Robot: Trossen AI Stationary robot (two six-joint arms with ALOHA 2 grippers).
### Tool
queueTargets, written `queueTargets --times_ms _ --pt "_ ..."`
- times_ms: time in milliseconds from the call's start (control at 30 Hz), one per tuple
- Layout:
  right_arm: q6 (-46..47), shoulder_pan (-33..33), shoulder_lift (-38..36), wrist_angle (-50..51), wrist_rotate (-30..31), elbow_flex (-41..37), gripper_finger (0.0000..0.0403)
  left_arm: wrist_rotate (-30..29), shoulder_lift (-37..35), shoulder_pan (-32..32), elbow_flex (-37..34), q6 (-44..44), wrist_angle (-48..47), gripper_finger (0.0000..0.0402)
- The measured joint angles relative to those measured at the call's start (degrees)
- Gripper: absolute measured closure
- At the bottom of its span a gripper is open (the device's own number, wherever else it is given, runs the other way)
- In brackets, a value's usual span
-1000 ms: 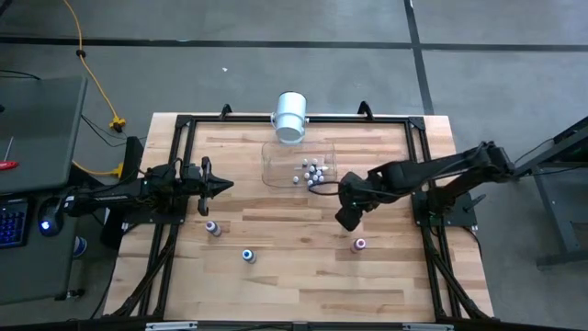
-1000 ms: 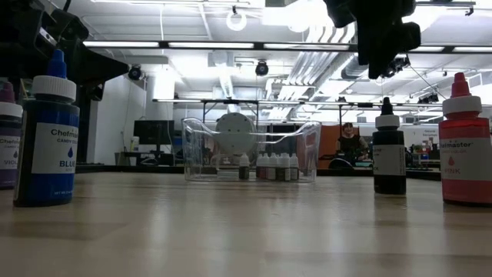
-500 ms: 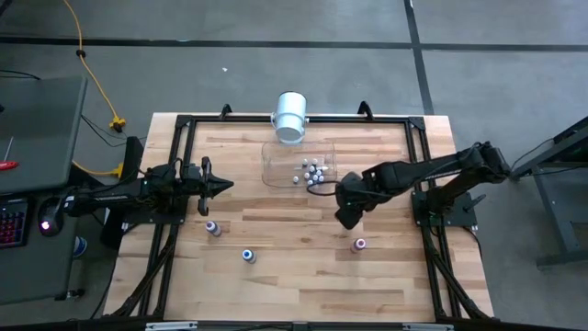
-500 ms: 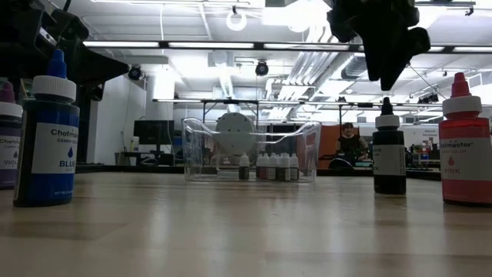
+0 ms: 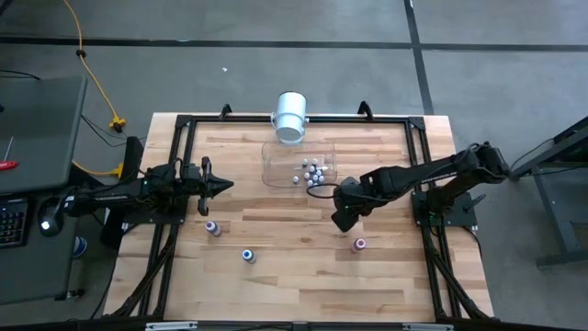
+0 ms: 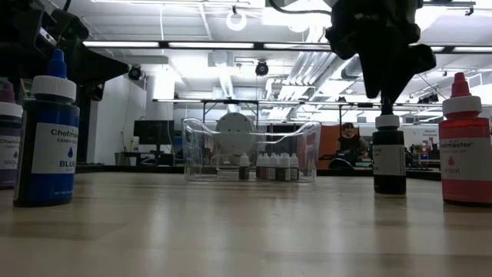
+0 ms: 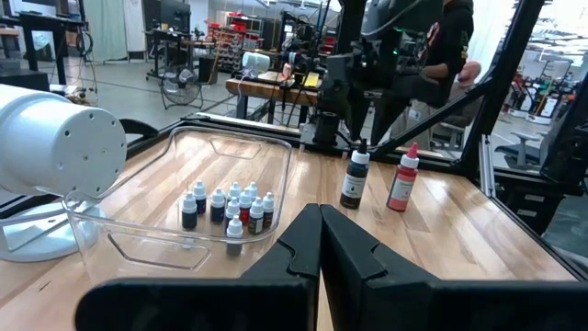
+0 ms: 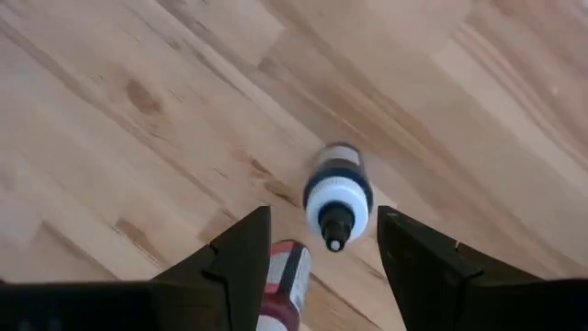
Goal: Pick & Place food coloring
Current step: Put the large black food coloring bottle into the transparent bin
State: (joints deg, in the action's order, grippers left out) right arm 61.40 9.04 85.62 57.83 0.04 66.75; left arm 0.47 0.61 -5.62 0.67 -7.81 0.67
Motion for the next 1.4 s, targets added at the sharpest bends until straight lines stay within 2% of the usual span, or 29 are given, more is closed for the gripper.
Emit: queueTargets --times_ms 167,467,733,1233,1400 --pt "2.39 -0.16 0.0 3.37 0.96 -0.18 0.0214 0.0 0.01 -0.01 0.0 0.01 0.0 0.0401" --pt "6.13 -0.42 2.63 2.86 -3.01 -0.18 0.0214 0.0 0.0 0.0 0.0 -0.01 0.0 0.0401" --pt "8.71 -0.53 4.43 1.32 -2.79 -0.16 0.0214 0.0 -0.01 -0.01 0.0 0.01 0.0 0.0401" --pt "9.28 -0.81 6.4 -0.24 -2.89 -0.16 0.0215 0.02 -0.01 -0.01 0.0 0.01 0.0 0.0401" --pt "9.64 -0.81 6.4 0.59 -3.02 -0.16 0.0229 0.02 0.01 0.01 0.0 -0.01 0.0 0.0401"
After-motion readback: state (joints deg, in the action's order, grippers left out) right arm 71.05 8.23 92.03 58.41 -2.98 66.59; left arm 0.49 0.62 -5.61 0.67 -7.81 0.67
